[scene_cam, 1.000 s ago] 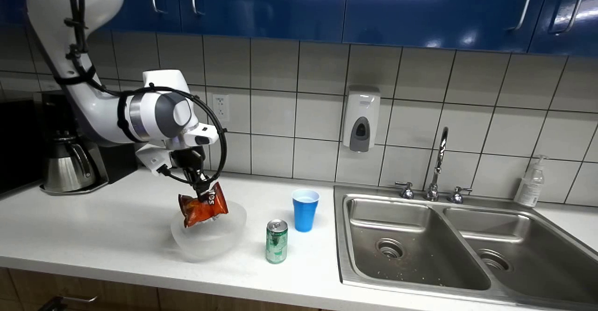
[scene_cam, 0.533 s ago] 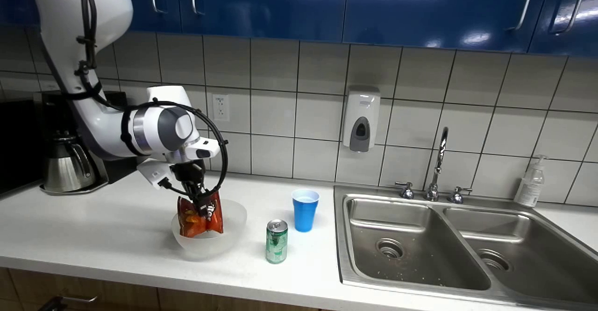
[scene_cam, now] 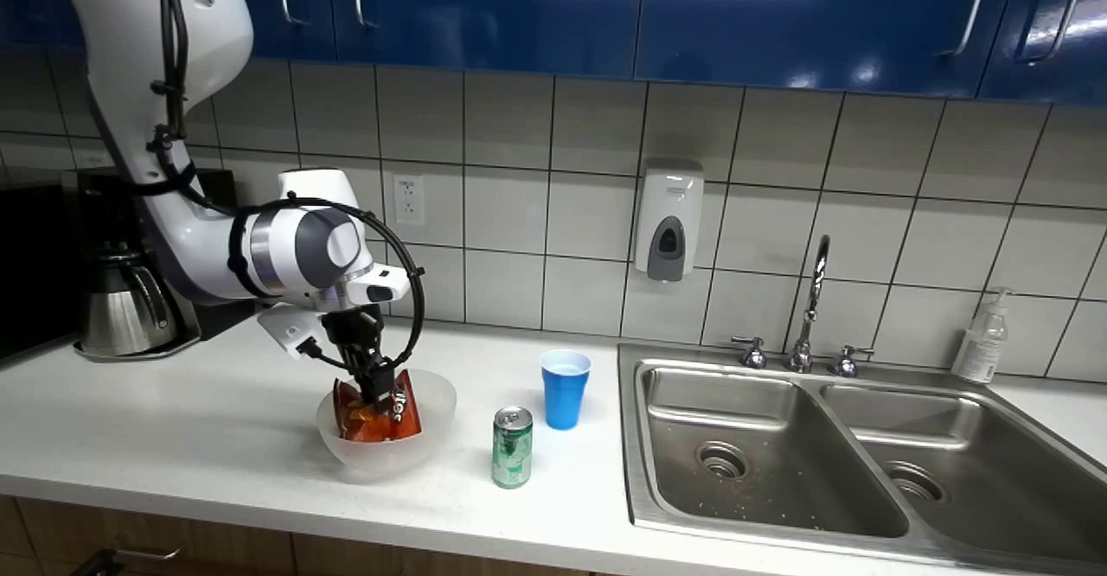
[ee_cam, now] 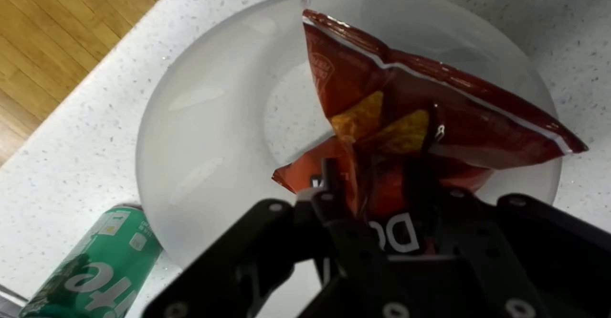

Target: Put the red packet in the bowl.

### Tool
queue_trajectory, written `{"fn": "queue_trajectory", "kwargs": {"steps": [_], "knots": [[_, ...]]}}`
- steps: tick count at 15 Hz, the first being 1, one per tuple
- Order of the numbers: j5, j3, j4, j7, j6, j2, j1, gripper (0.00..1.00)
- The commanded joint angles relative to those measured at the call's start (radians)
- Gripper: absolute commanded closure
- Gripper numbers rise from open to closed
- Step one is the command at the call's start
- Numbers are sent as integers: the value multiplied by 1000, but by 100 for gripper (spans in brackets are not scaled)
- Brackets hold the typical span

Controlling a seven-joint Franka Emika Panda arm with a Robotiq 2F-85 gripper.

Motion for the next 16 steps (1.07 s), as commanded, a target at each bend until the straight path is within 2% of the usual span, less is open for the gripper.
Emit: {"fn": "queue_trajectory", "kwargs": {"steps": [1,5,7,12,16], "knots": [[22,2,1,-46,-8,-18,-8,27],[0,-15,-39,-51,8,-86,12,1],[-15,-15,-66,-65,6,-134,17,0],[-45,32,-176,-162,-24,-298,-5,0],[-93,94,-289,-187,-54,-446,-38,0]]}}
